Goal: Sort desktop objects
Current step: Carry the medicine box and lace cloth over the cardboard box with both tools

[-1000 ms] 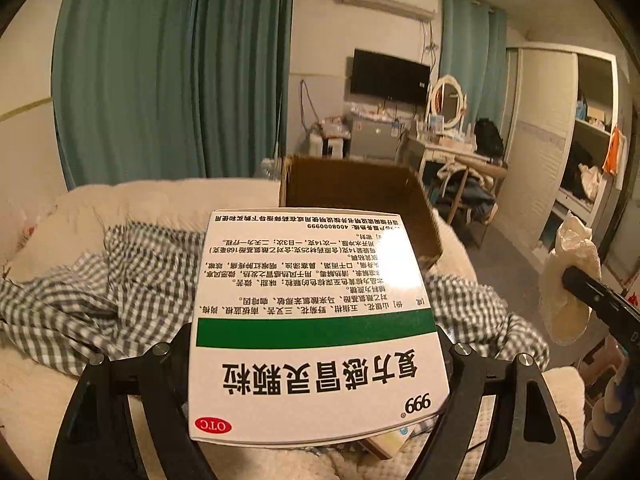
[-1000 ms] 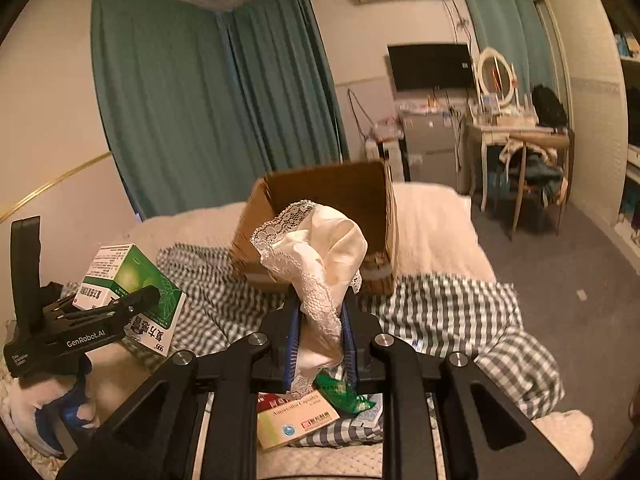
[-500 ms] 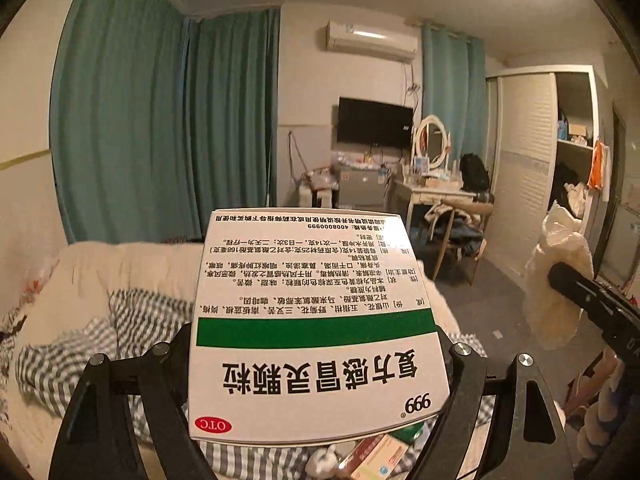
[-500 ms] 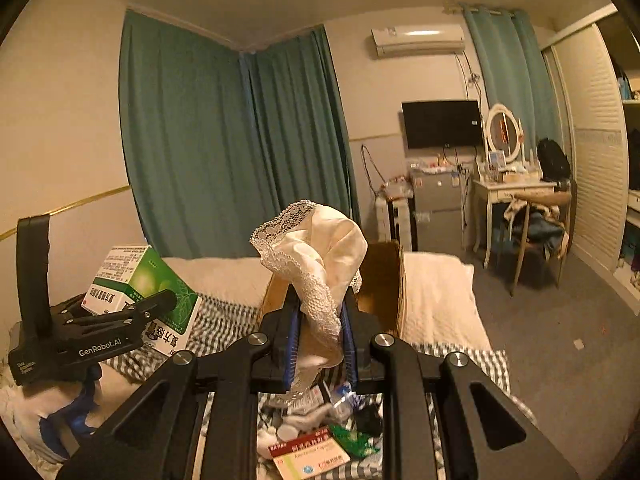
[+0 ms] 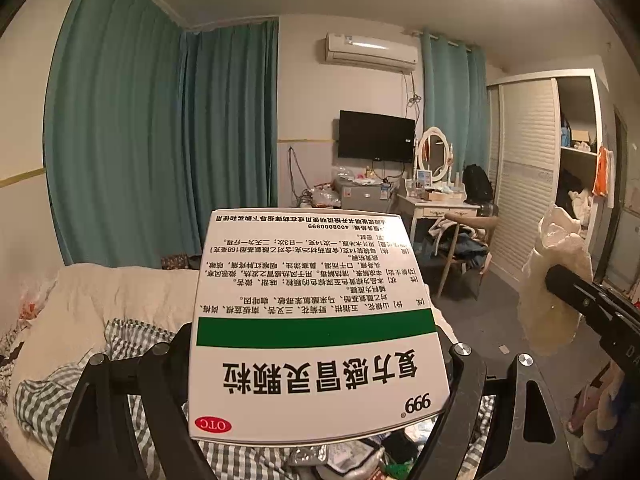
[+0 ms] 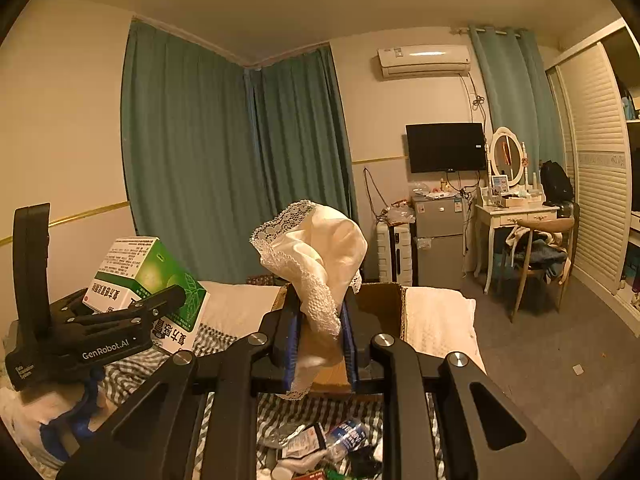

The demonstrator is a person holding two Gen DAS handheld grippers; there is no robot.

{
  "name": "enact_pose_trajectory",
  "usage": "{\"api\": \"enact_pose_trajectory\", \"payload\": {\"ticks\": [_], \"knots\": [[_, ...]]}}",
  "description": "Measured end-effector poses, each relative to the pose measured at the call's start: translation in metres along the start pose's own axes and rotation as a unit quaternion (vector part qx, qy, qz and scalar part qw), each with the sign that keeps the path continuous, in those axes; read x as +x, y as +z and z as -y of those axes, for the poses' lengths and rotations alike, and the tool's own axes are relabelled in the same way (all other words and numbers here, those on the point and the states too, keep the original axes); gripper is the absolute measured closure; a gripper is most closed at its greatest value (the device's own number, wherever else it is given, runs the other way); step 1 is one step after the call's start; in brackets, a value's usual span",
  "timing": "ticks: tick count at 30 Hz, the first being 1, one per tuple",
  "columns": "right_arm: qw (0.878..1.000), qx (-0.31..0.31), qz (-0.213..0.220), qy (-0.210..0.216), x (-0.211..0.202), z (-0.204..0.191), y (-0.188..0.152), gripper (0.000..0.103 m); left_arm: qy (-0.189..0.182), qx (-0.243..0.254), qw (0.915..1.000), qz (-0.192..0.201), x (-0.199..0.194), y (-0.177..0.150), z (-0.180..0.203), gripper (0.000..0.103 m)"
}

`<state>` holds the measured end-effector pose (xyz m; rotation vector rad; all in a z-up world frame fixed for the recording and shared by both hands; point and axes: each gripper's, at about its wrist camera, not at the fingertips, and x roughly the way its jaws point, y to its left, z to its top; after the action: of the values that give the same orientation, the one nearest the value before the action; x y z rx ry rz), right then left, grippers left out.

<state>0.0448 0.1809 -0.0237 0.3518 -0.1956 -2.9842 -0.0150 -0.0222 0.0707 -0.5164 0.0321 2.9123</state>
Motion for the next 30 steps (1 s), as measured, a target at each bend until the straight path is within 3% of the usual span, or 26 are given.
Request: {"api": "enact_pose_trajectory", "payload": {"ticks": [9,17,25,30], "knots": [[1.000,0.015,-0.013,-0.001,0.047,0.016,0.003,0.085,0.006,0.001,0.9997,-0.023,0.057,0.003,0.002,0.018],[0.998,0.031,-0.053,-0.009,0.109,0.030,-0.007,0.085,0.006,-0.004,0.9985,-0.055,0.120,-0.007,0.001,0.018],[0.996,0.024,-0.088,0.004,0.182,0.030,-0.035,0.084,0.011,-0.008,0.9955,-0.094,0.196,-0.033,-0.005,0.018],[0.995,0.008,-0.101,-0.013,0.228,0.031,-0.059,0.084,0.009,0.002,0.9942,-0.107,0.237,-0.055,0.000,0.018]]}}
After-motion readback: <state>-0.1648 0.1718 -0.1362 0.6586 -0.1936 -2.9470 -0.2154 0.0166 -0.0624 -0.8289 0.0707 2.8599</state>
